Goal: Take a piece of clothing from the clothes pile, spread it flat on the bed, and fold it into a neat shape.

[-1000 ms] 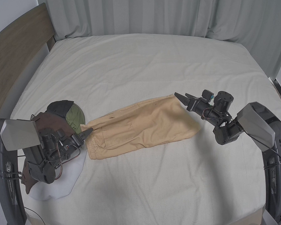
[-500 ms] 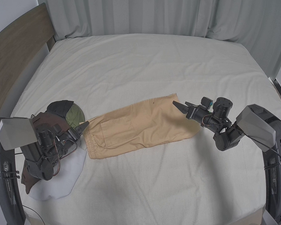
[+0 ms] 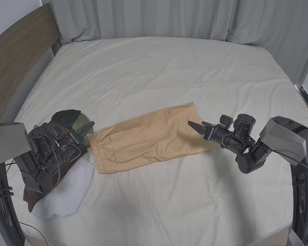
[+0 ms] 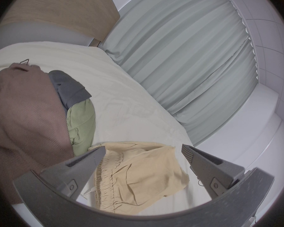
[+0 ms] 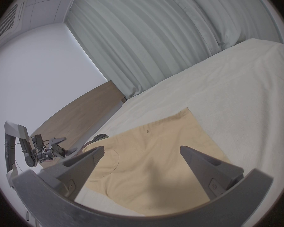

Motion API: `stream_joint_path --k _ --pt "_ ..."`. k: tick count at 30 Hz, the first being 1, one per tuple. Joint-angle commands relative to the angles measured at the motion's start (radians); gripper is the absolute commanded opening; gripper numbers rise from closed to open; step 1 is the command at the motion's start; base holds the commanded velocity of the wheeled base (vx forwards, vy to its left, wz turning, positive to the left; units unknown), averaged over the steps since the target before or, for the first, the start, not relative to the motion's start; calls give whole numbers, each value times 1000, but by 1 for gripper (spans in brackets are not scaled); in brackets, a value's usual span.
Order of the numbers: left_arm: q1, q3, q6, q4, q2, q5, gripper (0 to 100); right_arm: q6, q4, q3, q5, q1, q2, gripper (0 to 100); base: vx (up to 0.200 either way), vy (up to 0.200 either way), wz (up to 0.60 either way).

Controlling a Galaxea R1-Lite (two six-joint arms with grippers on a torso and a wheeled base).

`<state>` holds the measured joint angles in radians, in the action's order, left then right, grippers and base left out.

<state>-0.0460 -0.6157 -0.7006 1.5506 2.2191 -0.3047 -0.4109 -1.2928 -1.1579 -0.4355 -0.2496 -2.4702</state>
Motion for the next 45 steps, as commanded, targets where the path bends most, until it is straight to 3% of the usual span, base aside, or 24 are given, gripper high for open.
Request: stream_joint_path --k 1,19,24,38,45 --pt "-3 22 1 2 -75 -5 100 1 -33 56 3 -8 7 100 0 0 0" --pt "-89 110 32 2 -202 -34 100 -5 -108 182 60 -69 -1 100 0 0 0" --pt "-101 128 98 3 -202 -40 100 -6 -129 214 61 -80 -1 100 0 0 0" --pt "-117 208 405 3 -259 -82 100 -6 -158 302 61 -102 -1 100 0 0 0" --pt "-140 231 466 3 -297 -90 100 -6 -154 325 61 -102 -1 100 0 0 0"
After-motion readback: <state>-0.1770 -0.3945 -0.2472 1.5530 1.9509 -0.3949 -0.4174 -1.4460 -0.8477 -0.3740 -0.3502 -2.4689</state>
